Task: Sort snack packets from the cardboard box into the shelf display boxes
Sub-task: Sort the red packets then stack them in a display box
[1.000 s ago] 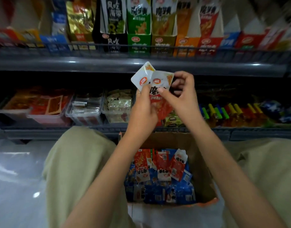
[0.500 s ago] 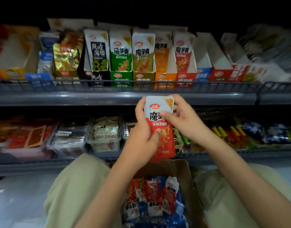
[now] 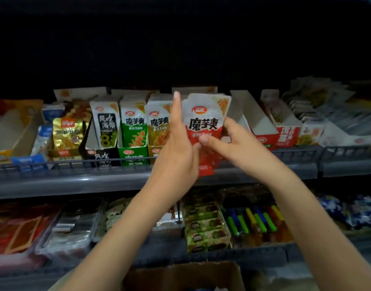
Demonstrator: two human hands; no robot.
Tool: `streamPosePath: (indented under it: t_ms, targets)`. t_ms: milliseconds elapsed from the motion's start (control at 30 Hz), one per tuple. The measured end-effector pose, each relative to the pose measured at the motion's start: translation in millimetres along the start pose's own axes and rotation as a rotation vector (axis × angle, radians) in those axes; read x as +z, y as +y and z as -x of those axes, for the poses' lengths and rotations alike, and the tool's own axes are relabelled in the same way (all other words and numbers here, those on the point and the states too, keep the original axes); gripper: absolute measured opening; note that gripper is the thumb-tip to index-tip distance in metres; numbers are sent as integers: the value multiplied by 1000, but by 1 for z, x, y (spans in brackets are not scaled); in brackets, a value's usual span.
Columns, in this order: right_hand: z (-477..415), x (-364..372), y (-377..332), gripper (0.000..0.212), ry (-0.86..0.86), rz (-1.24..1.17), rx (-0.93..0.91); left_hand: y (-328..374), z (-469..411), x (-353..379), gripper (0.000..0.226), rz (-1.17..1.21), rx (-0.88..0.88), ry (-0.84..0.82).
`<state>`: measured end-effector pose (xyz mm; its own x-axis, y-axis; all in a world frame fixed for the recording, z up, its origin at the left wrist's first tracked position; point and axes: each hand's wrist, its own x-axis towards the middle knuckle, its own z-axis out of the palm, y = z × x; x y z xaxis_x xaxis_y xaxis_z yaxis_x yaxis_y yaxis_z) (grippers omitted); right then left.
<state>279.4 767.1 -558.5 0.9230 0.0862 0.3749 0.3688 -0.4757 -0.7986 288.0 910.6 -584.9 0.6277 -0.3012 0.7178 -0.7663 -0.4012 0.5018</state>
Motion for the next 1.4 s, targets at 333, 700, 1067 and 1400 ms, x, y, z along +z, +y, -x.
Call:
streamPosePath:
  t_ms: [333, 700, 1067, 1400]
  targets:
    - [-70, -47, 28, 31, 262, -45, -190, -38, -77, 57, 67, -121, -47, 90]
    - [-122, -59, 83, 21, 296, -140, -228, -105, -57, 105, 46, -825, 118, 129]
    - [-142, -54, 116, 14, 200, -326, -43, -113, -53, 113, 22, -948, 311, 215]
    - [-136, -47, 105, 35, 166, -164, 19, -107, -53, 110, 22, -922, 287, 181]
